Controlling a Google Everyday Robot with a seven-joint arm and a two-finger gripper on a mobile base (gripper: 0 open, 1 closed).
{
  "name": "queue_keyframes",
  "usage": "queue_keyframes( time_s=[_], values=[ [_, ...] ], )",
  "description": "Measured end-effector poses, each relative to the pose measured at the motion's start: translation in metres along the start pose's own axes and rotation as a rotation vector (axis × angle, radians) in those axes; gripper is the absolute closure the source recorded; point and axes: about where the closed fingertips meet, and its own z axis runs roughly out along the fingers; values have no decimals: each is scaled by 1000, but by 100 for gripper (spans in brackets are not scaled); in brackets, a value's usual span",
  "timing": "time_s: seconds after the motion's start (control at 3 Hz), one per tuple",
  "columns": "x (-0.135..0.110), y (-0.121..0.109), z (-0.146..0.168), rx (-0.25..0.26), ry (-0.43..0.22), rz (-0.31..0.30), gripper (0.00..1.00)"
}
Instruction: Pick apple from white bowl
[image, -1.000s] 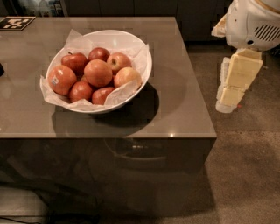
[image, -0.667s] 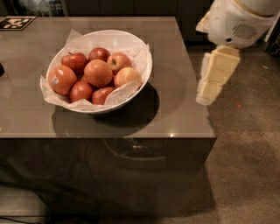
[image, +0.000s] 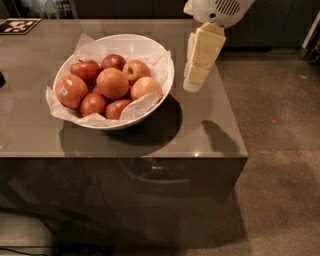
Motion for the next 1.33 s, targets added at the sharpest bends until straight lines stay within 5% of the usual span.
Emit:
queue_keyframes(
  time_s=[0.67, 1.33],
  values=[
    [-19, -6, 10, 3, -46, -15, 0],
    [-65, -11, 59, -134, -134, -68, 0]
  ],
)
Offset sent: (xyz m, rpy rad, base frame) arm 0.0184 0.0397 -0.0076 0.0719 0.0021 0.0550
